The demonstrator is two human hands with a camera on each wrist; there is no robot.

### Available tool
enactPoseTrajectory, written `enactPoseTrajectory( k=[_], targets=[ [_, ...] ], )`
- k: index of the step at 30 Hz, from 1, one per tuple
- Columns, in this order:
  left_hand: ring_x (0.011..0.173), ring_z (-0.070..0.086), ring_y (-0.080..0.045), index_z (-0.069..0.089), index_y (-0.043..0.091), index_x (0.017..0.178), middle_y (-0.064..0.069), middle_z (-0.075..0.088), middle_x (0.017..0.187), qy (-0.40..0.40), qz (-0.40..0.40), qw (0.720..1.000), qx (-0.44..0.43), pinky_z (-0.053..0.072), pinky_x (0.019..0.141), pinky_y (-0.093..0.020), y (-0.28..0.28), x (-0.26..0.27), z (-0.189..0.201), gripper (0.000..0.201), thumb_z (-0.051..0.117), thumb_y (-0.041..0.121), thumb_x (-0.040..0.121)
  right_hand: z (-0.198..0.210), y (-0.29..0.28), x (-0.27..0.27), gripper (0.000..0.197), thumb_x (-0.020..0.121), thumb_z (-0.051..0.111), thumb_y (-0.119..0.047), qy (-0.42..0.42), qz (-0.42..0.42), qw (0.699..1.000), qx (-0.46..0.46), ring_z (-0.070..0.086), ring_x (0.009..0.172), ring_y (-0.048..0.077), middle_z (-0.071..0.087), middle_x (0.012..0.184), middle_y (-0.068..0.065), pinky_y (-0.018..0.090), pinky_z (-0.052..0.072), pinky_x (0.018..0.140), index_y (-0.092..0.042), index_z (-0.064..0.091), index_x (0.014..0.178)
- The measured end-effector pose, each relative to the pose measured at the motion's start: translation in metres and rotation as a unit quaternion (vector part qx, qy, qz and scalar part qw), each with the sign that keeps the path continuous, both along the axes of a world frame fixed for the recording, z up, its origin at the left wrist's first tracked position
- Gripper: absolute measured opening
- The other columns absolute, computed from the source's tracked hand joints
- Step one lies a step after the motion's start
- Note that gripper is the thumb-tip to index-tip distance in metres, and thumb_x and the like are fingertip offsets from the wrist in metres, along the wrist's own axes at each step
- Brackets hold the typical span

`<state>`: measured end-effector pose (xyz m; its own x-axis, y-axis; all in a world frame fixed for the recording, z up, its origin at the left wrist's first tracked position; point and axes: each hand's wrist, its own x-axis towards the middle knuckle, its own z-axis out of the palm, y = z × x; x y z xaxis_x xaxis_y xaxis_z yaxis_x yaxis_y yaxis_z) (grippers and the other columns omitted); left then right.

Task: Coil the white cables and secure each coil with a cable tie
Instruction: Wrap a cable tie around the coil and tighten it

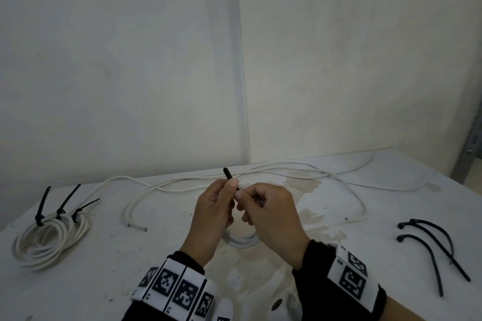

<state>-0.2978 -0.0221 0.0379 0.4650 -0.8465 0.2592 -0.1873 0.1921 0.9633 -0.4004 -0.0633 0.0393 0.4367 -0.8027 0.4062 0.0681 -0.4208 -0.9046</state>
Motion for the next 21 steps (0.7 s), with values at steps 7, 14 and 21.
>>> enactPoseTrajectory(
  k=[7,14,21],
  targets=[
    [0.040,0.028,-0.005,0.070,0.008,0.087,0.011,0.033,0.044,0.030,0.020,0.999,-0.016,0.027,0.041,-0.017,0.002,0.010,0.008,0.024,0.053,0.025,0.090,0.007,0.002,-0.015,0.021,0.080,0.069,-0.010,-0.015,-0.022,0.998,-0.065,0.058,0.045,0.007,0.062,0.055,-0.019,0.017,0.047,0.048,-0.029,0.067,0.071],
    [0.036,0.028,-0.004,0.070,0.012,0.083,0.010,0.039,0.039,-0.016,-0.047,0.999,0.007,0.028,0.039,-0.016,0.007,0.001,0.006,0.021,0.059,0.029,0.081,0.022,-0.028,-0.025,0.009,0.087,0.060,-0.027,0.066,0.043,0.996,-0.033,0.049,0.065,-0.003,0.063,0.083,-0.009,0.009,0.039,0.064,-0.029,0.066,0.081],
    [0.039,0.025,-0.008,0.069,0.015,0.076,0.005,0.035,0.047,-0.012,-0.065,0.997,0.036,0.025,0.040,-0.020,0.007,-0.006,0.005,0.021,0.060,0.034,0.080,0.024,-0.032,-0.024,0.026,0.093,0.052,-0.017,0.106,0.076,0.990,-0.055,0.053,0.069,0.014,0.062,0.073,0.005,0.026,0.043,0.067,-0.008,0.063,0.072]
  ],
)
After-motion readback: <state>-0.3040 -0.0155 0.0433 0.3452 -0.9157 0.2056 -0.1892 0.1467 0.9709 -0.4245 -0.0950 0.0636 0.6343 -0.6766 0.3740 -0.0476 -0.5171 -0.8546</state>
